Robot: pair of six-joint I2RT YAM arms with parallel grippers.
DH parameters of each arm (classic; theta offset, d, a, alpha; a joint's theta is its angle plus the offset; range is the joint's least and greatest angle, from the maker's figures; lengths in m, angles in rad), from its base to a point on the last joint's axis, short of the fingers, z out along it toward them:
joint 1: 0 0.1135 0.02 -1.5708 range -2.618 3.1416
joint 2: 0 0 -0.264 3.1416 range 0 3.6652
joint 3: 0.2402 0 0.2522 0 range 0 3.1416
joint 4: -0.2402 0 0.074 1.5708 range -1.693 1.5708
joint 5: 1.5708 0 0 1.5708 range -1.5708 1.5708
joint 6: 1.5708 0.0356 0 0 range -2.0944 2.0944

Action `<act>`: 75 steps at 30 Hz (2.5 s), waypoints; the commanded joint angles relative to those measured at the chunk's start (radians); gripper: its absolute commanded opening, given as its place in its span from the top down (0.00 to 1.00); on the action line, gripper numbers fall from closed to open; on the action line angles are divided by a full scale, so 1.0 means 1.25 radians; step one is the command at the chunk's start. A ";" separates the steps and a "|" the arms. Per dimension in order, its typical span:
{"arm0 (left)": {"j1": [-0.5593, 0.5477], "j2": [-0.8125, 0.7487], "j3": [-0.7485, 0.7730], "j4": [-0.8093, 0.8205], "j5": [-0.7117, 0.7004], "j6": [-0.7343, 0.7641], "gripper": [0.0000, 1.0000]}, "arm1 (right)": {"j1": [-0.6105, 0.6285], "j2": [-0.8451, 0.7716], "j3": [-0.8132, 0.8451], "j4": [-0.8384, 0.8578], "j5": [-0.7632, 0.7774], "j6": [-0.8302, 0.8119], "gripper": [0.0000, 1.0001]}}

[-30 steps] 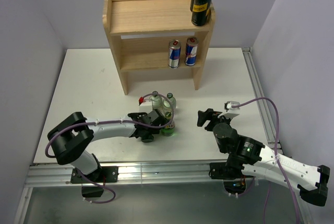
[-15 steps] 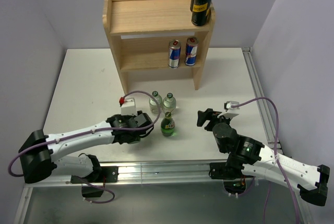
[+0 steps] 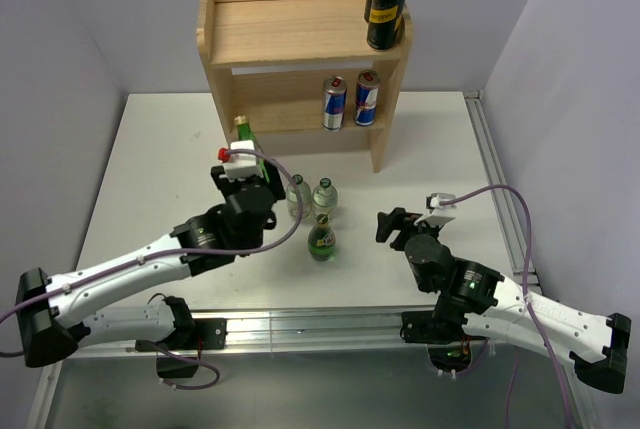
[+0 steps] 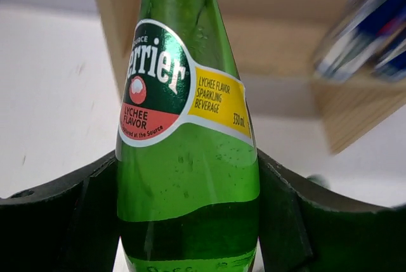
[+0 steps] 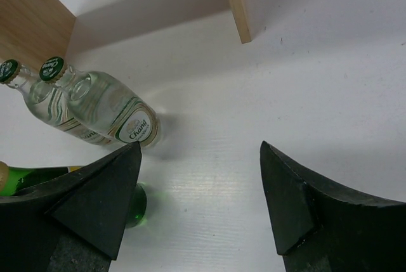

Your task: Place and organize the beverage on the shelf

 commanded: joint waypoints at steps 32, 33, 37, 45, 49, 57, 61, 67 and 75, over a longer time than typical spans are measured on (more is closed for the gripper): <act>0.487 0.562 1.073 0.250 0.541 0.532 1.00 | 0.003 -0.026 -0.005 0.022 0.042 0.007 0.18; 0.497 0.567 1.074 0.252 0.548 0.519 1.00 | 0.003 -0.025 -0.005 0.024 0.043 0.008 0.18; 0.515 0.576 1.063 0.255 0.551 0.486 1.00 | 0.003 -0.021 -0.004 0.021 0.045 0.009 0.18; 0.529 0.495 0.865 0.342 0.548 0.428 0.99 | 0.002 -0.011 -0.002 0.022 0.043 0.006 0.18; 0.530 0.449 0.773 0.364 0.541 0.398 1.00 | 0.003 -0.010 0.000 0.022 0.042 0.007 0.18; 0.530 0.360 0.531 0.455 0.584 0.327 0.99 | 0.003 -0.010 0.000 0.018 0.042 0.011 0.18; 0.514 0.371 0.522 0.474 0.588 0.332 1.00 | 0.003 -0.010 0.001 0.015 0.043 0.014 0.18; 0.484 0.404 0.547 0.477 0.582 0.358 0.99 | 0.003 -0.020 -0.003 0.015 0.045 0.015 0.18; 0.425 0.453 0.594 0.484 0.556 0.411 1.00 | 0.003 -0.024 -0.005 0.020 0.047 0.014 0.18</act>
